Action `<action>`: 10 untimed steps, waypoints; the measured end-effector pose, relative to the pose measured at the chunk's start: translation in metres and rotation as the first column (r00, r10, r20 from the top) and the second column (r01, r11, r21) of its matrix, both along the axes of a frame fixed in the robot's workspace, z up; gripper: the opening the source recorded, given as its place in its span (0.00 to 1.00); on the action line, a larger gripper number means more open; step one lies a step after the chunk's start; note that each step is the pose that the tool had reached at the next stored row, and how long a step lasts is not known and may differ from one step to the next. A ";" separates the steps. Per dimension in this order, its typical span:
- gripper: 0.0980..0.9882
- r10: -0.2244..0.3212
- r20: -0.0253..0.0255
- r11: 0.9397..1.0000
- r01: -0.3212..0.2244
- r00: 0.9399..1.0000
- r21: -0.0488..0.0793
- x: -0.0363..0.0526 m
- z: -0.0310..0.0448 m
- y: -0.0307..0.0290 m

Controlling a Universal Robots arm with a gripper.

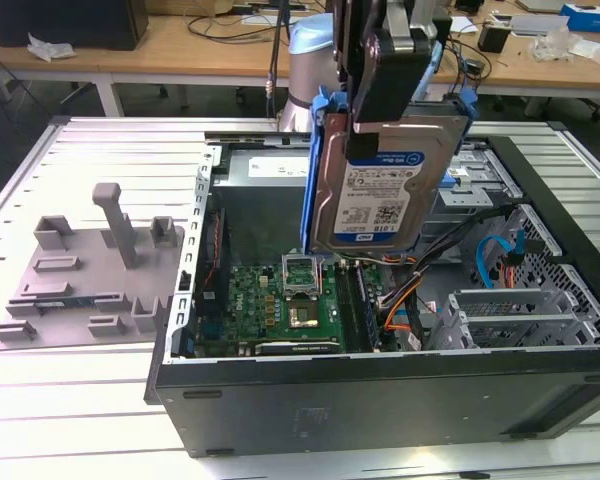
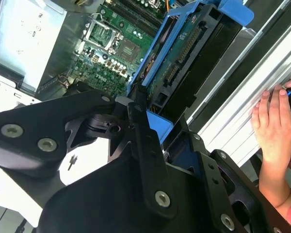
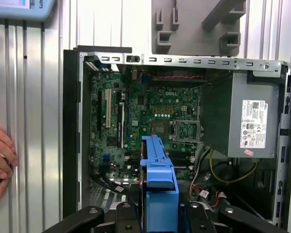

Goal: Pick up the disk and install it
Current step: 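Insert the disk into the insertion slot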

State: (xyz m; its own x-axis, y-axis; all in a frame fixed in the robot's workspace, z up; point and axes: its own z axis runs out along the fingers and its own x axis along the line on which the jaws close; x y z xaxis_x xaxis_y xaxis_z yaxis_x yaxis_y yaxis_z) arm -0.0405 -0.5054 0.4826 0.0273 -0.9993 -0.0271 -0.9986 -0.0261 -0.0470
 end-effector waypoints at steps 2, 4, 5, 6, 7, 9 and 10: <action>0.31 -0.003 0.000 1.000 0.003 1.000 0.000 0.0013 -0.0009 -0.0011; 0.31 -0.007 0.001 1.000 0.007 1.000 0.000 0.0023 -0.0017 -0.0020; 0.31 -0.008 0.001 1.000 0.008 1.000 0.000 0.0030 -0.0022 -0.0024; 0.31 -0.010 0.002 1.000 0.010 1.000 0.000 0.0047 -0.0028 -0.0032; 0.31 -0.011 0.002 1.000 0.011 1.000 0.000 0.0066 -0.0031 -0.0037; 0.31 -0.013 0.002 1.000 0.013 1.000 0.000 0.0097 -0.0032 -0.0041; 0.31 -0.014 0.002 1.000 0.014 1.000 0.000 0.0108 -0.0033 -0.0043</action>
